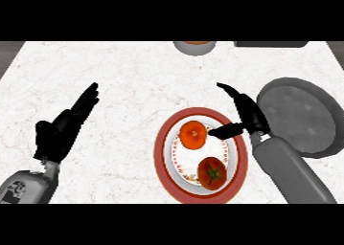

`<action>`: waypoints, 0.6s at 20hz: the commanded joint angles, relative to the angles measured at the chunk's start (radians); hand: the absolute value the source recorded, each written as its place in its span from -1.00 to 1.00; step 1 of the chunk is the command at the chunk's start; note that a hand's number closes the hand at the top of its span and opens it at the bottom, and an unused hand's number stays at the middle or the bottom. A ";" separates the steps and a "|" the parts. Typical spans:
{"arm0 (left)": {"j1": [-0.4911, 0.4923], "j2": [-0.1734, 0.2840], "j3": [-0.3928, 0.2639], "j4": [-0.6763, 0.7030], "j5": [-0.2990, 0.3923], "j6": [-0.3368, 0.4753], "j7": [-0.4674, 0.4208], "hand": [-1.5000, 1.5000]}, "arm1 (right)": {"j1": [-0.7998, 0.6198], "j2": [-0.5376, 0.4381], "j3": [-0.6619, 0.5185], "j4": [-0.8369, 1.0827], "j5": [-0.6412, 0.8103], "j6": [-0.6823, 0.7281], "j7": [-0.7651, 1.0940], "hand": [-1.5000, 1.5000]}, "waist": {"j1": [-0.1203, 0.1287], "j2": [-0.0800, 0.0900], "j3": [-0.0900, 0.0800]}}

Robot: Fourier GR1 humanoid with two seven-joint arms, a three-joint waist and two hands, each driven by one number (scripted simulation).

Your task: Pick the squash from the plate and place it in the pan

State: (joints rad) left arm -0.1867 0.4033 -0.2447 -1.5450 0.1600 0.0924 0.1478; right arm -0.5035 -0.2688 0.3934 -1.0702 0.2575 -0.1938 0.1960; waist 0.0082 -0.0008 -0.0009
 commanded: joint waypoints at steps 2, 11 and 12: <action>0.011 -0.003 0.012 -0.004 -0.002 -0.004 0.009 0.00 | -0.112 -0.047 0.111 -0.043 0.120 0.137 0.231 -1.00 | -0.004 -0.004 -0.001; 0.022 -0.006 -0.003 -0.039 -0.017 -0.020 0.011 0.00 | -0.358 -0.006 0.149 0.026 -0.021 0.685 0.580 -1.00 | 0.013 -0.002 -0.002; 0.017 -0.013 -0.002 -0.060 -0.025 -0.001 0.030 0.00 | -0.379 0.023 0.152 0.048 -0.027 0.710 0.618 -1.00 | 0.015 -0.001 -0.001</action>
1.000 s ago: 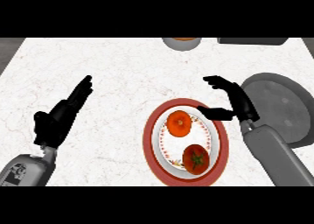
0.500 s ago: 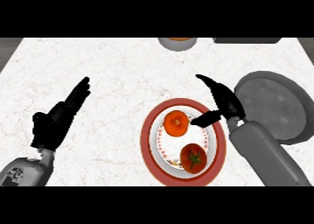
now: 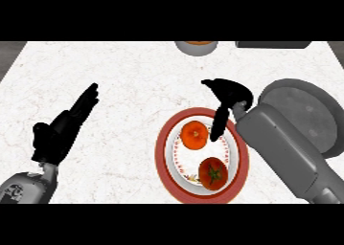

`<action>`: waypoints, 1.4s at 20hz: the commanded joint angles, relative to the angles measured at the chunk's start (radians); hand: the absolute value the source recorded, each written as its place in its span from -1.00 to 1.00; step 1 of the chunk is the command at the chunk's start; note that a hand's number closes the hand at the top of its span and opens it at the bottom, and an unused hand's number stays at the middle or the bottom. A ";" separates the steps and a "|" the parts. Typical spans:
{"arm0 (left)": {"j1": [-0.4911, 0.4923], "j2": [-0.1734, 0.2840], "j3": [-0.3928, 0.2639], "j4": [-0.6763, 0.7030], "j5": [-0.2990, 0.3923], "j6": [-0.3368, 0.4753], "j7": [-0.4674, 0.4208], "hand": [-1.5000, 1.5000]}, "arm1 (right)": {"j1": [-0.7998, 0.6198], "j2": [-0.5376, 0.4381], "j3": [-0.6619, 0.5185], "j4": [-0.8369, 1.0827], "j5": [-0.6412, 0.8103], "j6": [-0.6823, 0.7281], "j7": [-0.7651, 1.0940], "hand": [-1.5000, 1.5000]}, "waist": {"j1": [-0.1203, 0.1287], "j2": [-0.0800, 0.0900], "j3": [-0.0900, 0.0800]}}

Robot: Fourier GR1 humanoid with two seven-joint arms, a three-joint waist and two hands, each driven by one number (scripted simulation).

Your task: Pick the squash from the plate and place it in the pan

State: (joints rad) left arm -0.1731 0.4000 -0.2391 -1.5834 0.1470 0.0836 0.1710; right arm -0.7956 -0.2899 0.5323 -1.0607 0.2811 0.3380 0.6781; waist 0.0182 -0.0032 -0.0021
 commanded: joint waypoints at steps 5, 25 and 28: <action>-0.013 -0.011 0.009 -0.008 -0.028 0.001 0.022 0.00 | -0.158 0.152 -0.039 0.129 -0.134 0.316 0.256 -1.00 | -0.007 0.004 0.002; 0.021 -0.039 0.078 -0.036 -0.057 -0.061 0.039 0.00 | -0.022 0.231 0.040 0.096 0.079 0.268 0.330 -1.00 | -0.016 0.002 0.002; 0.046 -0.086 0.061 0.035 -0.106 -0.054 -0.044 0.00 | -0.069 0.247 -0.028 0.145 0.102 0.260 0.313 -1.00 | -0.013 0.004 0.002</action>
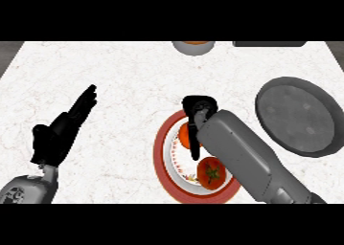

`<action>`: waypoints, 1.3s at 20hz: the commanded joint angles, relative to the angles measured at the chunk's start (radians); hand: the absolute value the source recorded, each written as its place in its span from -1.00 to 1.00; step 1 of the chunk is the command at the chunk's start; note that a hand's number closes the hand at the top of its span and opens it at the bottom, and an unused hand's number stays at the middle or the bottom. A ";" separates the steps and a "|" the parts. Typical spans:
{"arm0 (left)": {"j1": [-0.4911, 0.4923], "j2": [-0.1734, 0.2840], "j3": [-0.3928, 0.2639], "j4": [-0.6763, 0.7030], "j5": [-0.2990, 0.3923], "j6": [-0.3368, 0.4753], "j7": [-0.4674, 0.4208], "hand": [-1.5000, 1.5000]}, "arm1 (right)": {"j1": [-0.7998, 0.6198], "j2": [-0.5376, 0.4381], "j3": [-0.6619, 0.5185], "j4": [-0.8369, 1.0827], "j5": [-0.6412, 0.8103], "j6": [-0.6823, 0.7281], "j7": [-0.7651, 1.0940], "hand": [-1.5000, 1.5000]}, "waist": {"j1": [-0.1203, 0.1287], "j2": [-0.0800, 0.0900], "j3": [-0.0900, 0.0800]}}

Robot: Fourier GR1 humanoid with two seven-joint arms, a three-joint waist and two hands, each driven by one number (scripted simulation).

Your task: Pick the squash from the plate and place it in the pan

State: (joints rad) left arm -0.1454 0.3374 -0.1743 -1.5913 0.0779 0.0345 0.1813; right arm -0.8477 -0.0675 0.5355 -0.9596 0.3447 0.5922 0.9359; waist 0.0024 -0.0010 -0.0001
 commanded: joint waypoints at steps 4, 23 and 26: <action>0.002 -0.011 0.015 -0.087 -0.021 -0.012 0.097 0.00 | 0.062 0.038 0.005 0.061 0.125 -0.037 -0.013 -1.00 | 0.007 0.001 0.000; 0.015 -0.033 0.111 -0.029 -0.035 -0.118 0.038 0.00 | 0.135 0.043 -0.019 -0.092 0.193 0.067 -0.098 1.00 | -0.001 -0.001 0.000; -0.052 -0.078 0.103 0.065 -0.060 -0.102 0.017 0.00 | 0.067 0.049 -0.050 -0.073 0.235 0.021 -0.140 1.00 | -0.001 0.002 0.000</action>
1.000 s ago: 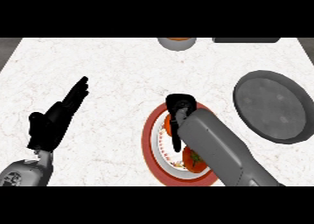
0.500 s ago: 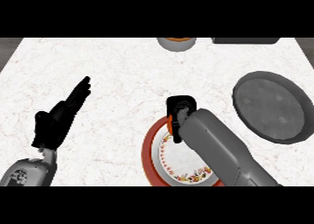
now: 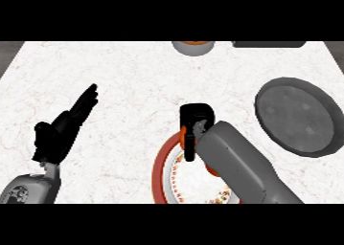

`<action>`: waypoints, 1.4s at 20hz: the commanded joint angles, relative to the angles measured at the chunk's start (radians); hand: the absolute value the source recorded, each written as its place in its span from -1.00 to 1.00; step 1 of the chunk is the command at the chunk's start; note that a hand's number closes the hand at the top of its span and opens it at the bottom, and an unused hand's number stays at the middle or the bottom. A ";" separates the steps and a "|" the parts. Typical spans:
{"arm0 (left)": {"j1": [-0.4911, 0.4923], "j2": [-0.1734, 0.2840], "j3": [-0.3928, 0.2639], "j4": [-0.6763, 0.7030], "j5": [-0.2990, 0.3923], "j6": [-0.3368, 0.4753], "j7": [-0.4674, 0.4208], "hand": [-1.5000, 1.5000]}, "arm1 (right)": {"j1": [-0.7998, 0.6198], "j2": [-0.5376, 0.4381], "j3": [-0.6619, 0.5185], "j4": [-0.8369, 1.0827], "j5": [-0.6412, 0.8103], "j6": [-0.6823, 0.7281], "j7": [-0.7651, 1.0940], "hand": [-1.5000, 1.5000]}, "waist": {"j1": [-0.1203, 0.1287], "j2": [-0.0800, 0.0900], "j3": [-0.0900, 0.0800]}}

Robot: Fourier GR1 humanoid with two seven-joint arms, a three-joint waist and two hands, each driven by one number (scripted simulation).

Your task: Pick the squash from the plate and place it in the pan

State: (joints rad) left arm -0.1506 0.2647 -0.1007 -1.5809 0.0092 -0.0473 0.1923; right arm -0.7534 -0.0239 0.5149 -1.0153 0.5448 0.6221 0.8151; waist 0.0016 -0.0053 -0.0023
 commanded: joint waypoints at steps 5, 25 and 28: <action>0.076 0.040 0.053 -0.028 0.018 -0.008 0.003 0.00 | 0.228 -0.021 0.122 -0.461 0.166 -0.280 0.043 1.00 | -0.067 -0.032 0.004; 0.058 -0.019 0.012 -0.064 -0.012 -0.003 0.021 0.00 | 0.774 -0.382 0.181 -1.398 0.654 -0.643 0.115 1.00 | -0.013 0.003 0.004; 0.045 -0.008 0.033 0.002 -0.006 -0.023 -0.031 0.00 | 0.790 -0.361 0.020 -1.333 0.508 -0.773 0.019 1.00 | -0.010 0.009 0.004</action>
State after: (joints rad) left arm -0.1089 0.2592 -0.0755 -1.6089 -0.0013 -0.0554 0.1907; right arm -0.0416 -0.3650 0.6546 -2.3395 1.1467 -0.0107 0.9076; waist -0.0203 -0.0031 0.0019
